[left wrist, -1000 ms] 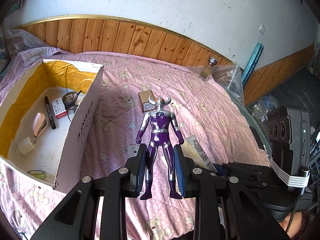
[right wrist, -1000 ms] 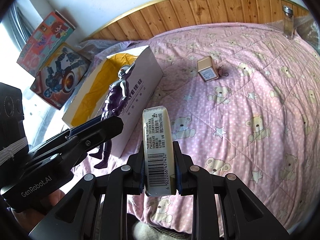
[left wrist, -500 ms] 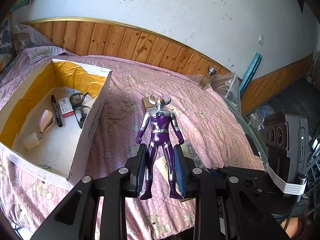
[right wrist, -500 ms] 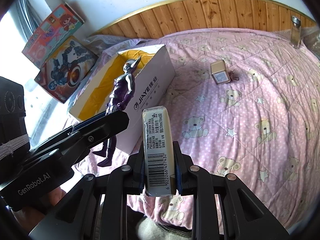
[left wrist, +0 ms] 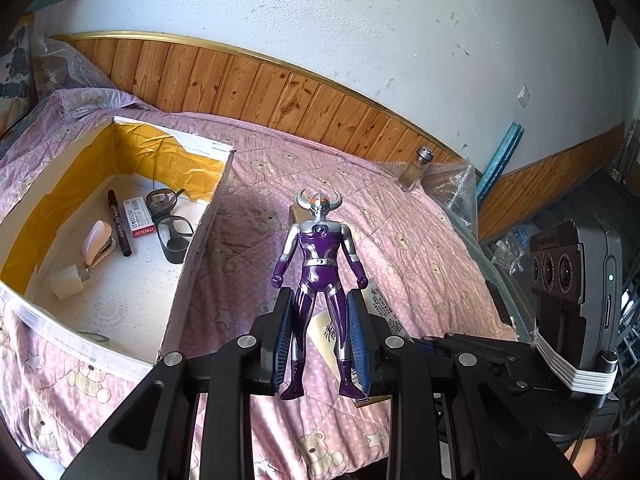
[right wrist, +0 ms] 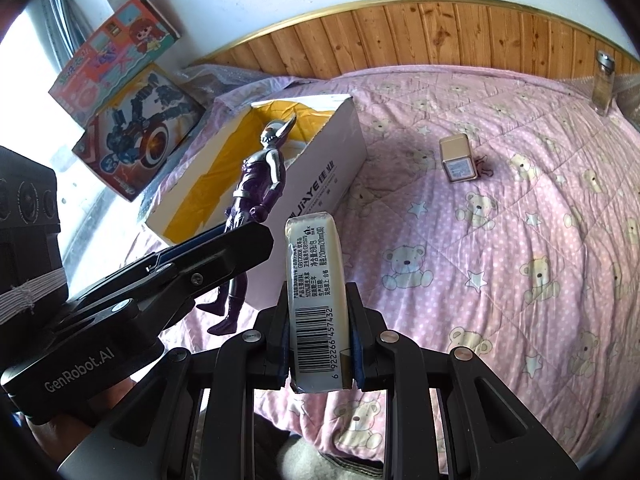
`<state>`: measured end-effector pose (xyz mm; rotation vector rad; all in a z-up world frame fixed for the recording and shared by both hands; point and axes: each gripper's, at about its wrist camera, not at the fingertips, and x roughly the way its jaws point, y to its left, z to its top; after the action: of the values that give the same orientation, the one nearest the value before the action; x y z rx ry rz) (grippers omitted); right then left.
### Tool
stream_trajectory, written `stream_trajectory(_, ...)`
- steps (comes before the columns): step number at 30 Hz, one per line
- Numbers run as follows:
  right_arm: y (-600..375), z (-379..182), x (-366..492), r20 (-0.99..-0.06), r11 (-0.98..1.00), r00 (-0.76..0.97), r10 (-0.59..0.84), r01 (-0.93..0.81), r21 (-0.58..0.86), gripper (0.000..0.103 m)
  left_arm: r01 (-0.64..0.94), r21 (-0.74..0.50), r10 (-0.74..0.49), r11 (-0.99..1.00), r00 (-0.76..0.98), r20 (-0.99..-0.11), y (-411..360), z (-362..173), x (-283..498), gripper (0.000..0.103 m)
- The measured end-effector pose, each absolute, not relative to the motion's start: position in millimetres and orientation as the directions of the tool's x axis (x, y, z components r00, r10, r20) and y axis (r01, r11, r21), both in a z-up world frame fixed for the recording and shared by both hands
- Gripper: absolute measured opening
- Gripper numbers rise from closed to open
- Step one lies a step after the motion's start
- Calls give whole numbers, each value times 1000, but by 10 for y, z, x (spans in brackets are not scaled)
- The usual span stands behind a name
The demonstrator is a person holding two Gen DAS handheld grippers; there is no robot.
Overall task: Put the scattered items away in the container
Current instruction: 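Lift the milk carton and figurine and carry them over the white box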
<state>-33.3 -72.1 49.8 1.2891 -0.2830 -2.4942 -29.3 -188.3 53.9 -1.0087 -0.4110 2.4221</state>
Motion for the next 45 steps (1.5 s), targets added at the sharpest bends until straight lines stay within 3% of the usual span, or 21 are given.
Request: stream_trajectory(45, -1859, 828, -1025, -758, -891, -497, -423, 381, 247, 25, -137, -586, 498, -799, -697, -516, -3109, 642, -579, 28)
